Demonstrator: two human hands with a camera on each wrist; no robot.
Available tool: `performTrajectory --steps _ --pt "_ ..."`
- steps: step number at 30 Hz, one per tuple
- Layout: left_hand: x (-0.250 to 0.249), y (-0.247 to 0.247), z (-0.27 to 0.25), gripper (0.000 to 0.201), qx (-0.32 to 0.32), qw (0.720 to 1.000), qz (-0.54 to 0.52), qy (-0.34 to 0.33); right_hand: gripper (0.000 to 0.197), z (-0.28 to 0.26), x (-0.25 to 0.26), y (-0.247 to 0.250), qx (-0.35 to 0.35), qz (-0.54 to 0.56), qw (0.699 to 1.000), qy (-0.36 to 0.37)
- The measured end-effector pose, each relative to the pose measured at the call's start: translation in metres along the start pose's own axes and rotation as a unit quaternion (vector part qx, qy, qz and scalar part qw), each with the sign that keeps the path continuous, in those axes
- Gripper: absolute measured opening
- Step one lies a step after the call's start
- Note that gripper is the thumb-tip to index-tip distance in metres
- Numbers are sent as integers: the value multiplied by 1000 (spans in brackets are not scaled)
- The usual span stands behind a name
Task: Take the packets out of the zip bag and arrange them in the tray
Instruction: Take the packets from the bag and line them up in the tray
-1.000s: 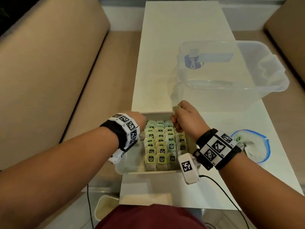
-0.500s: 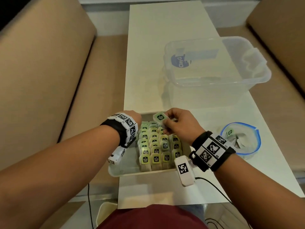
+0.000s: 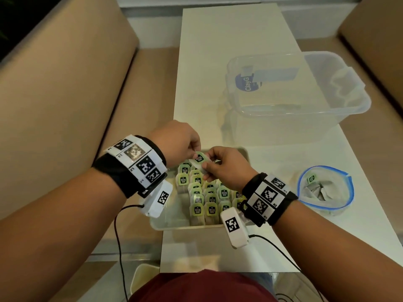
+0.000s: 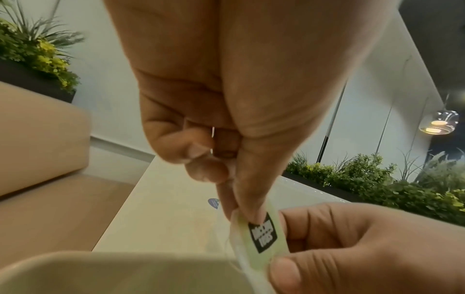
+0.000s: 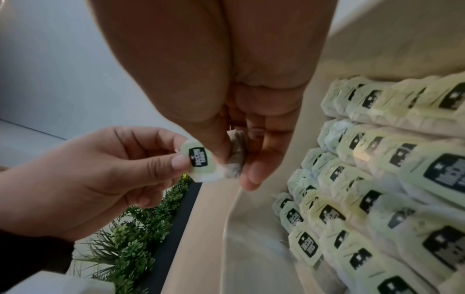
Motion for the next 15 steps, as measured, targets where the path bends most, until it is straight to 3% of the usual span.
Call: performTrajectory --steps 6,10,15 --pt "-2 -5 -4 9 3 1000 7 5 11 -7 -2 8 -16 2 1000 7" --pt "2 -10 3 12 -4 995 80 51 18 -6 -7 28 -89 -99 990 43" --pt "1 -52 21 13 176 956 226 53 22 -10 -13 58 -155 -237 959 31"
Point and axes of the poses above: each hand's wrist, its own z-axis towards the middle knuckle, its own y-axis out of the back of the hand, x = y × z, the point moved 2 cm from there along z, towards the middle knuckle, and after that the axes turned 1 degree about -x, right-handed, at the moved point
